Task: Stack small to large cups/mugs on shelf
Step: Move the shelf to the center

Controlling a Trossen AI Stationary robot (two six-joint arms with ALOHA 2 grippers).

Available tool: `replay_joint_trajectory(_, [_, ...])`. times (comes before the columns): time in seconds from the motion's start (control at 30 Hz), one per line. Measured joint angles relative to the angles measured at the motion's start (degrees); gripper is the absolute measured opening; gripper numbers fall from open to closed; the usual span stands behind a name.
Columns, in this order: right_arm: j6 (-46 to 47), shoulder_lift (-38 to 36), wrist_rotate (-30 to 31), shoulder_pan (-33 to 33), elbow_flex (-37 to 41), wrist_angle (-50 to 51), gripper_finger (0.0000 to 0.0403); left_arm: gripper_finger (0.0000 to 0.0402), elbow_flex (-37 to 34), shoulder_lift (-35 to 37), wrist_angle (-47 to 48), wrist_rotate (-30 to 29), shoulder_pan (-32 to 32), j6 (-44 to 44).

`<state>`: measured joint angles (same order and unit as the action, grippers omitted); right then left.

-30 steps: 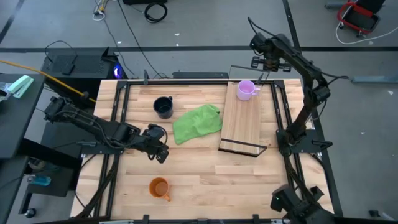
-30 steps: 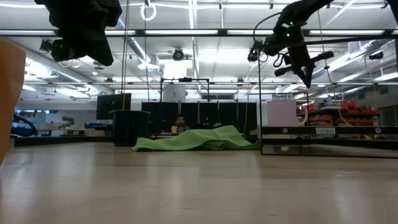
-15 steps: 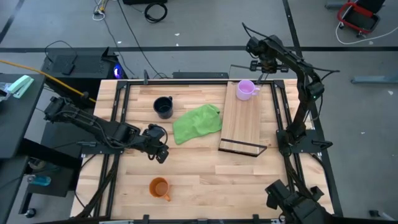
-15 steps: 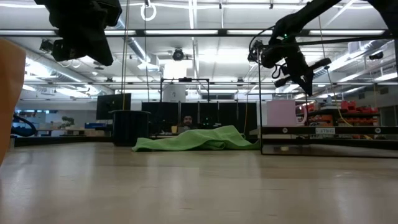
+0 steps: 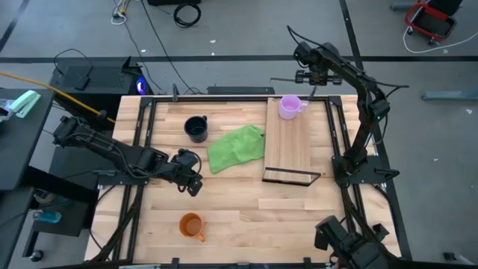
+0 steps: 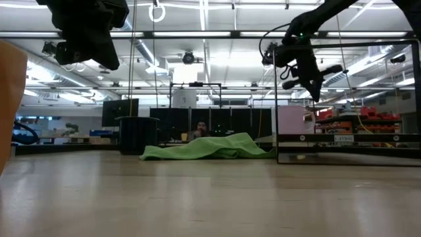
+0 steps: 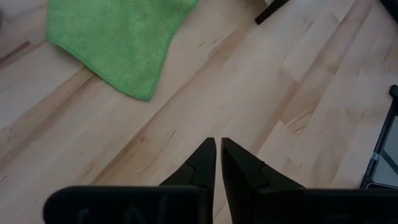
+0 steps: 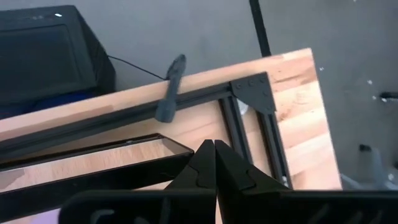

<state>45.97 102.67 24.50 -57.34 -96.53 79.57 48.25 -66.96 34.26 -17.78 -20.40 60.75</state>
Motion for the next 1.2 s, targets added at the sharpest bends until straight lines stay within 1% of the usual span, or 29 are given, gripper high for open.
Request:
replay_joint_trajectory(0.33, [-3.3,0.0,-0.5,1.9,0.0,-2.7,0.0000,0.0025,0.0,0.0,0.0,0.0,0.0,0.1])
replay_joint_trajectory(0.6, [-5.6,0.0,-0.5,3.3,0.0,-3.5,0.0000,0.0033,0.0,0.0,0.0,0.0,0.0,0.1])
replay_joint_trajectory(0.97, [-5.4,0.0,-0.4,2.6,0.0,-3.1,0.0000,0.0025,0.0,0.0,0.0,0.0,0.0,0.5])
replay_joint_trajectory(1.2, [-6.4,-0.1,0.4,0.9,0.0,-4.2,0.0000,0.0032,0.0,0.0,0.0,0.0,0.0,1.3])
